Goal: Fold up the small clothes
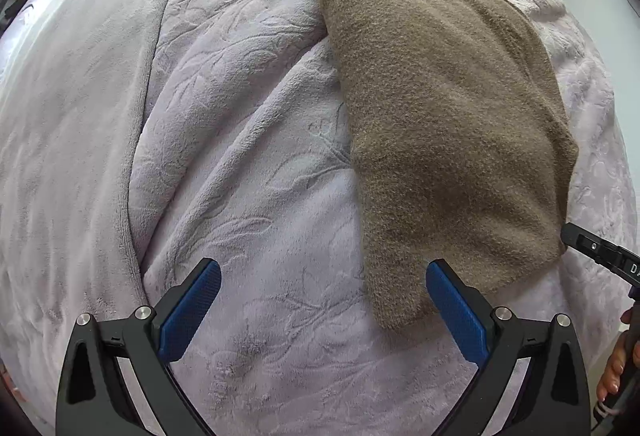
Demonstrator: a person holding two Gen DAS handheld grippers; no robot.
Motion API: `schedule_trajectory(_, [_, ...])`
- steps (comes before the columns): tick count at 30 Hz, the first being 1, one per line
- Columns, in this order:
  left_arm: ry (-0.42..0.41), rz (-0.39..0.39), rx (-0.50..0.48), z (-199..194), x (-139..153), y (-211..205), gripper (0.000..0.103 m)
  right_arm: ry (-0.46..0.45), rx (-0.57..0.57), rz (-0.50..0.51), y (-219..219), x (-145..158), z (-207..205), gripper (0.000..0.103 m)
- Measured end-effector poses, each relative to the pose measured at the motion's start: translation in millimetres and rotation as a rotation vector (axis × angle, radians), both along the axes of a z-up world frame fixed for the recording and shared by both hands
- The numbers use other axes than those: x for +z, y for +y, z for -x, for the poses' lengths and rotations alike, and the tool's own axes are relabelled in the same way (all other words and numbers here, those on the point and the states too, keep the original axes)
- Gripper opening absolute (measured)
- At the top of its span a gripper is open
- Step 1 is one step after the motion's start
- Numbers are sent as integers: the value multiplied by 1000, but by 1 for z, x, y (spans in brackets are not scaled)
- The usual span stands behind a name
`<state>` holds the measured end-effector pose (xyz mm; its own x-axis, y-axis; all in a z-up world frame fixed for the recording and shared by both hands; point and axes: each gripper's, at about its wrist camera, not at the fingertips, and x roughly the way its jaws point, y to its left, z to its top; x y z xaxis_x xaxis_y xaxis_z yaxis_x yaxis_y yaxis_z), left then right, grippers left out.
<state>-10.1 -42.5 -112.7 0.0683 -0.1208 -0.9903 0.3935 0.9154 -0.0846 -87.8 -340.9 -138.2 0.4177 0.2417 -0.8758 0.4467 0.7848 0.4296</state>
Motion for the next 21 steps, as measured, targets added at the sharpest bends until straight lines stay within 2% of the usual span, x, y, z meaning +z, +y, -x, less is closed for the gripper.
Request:
schedule_trajectory(4, [-11,11,-5,-4,10,-4,103,7,-9,9,-1,5,4,17])
schedule_trajectory(6, [-16,11,-8,-6,13,-3,103,25,-18,26,-1,7,7,38])
schedule_trajectory(8, [-14,15,-5,-6,14,-1,103,36,-28,35,-2,8,12,50])
schedule_trajectory(11, [-14,7,-4,-12,15,0,103,41,-40,25,-2,7,19,52])
schedule_trajectory(14, [-11,-16,-1,-11,10,-2,103,44,-48,9,-1,5,25,60])
schedule_trajectory(21, [5,2,15,-18,8,1,103,30,-41,-35,-1,5,28,61])
